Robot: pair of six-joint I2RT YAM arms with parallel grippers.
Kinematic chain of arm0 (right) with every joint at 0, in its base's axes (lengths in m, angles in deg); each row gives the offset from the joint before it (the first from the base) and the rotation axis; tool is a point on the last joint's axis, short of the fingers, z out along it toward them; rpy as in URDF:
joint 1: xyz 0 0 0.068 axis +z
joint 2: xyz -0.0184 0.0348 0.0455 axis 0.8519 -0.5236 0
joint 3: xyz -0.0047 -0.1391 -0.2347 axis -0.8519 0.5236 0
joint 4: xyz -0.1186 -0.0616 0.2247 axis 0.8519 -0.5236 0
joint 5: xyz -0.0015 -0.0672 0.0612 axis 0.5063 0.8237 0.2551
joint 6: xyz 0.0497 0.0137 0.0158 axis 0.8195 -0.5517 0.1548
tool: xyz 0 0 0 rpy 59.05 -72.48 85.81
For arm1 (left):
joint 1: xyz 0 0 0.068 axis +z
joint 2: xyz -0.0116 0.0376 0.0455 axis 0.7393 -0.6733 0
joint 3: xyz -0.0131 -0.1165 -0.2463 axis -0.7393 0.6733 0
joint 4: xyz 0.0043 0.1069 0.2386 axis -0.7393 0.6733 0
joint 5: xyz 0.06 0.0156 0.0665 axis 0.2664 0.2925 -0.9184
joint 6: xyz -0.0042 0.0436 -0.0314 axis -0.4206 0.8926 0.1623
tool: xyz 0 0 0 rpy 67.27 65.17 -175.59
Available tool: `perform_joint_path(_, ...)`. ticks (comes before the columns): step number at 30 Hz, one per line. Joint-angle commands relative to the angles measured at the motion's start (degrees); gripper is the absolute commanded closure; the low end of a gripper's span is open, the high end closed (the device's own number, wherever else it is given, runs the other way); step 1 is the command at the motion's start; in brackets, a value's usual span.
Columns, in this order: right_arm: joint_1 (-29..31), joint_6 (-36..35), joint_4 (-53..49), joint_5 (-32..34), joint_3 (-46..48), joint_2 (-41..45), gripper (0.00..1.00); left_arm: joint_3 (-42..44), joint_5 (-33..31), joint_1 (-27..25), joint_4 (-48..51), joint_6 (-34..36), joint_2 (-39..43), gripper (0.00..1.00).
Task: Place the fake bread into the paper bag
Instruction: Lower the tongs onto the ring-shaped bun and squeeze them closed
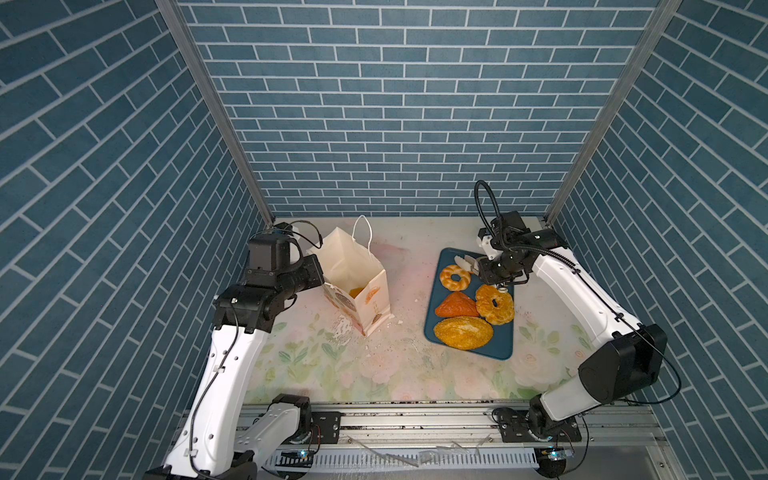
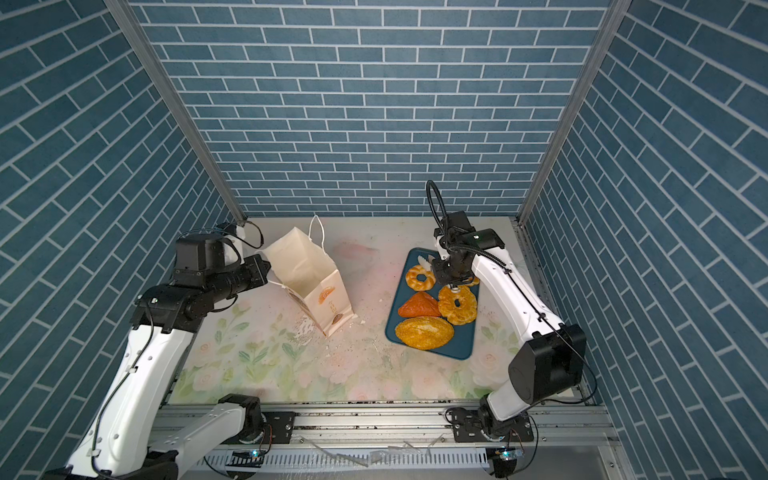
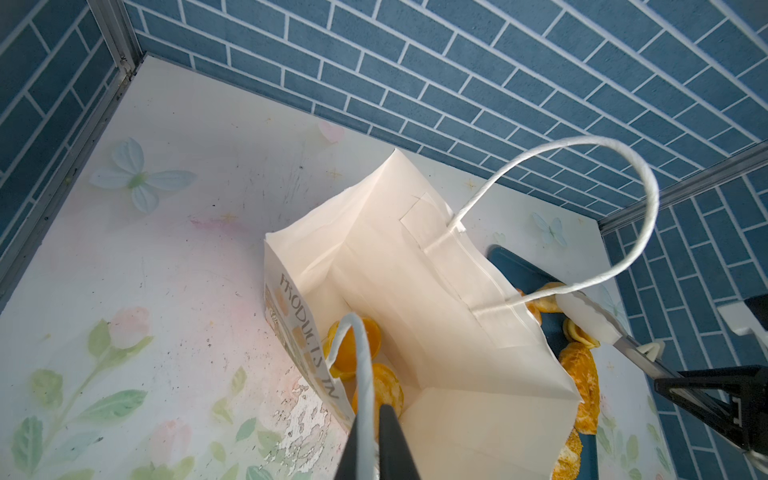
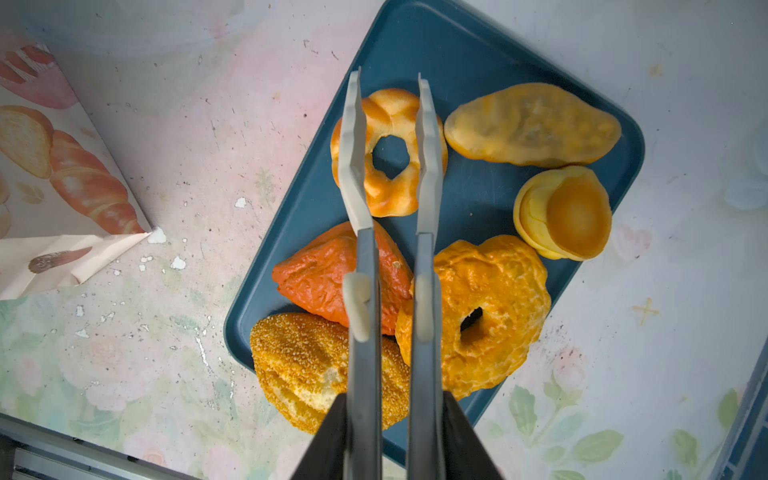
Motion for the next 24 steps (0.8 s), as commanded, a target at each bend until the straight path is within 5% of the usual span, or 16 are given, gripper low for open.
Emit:
perform_joint_path(1,-0.14,0.48,-1.91,-1.09,-0.55,-1.43,0.65,0.61,0.06,-0.29,-0.33,-0.22,0.7,0.9)
perform_joint_path(24,-0.63,9.43,2.57,3.86,2.33,-8.72,0.63,0.12,-0.21,-0.38,-0.28,-0.53,0.13,0.9)
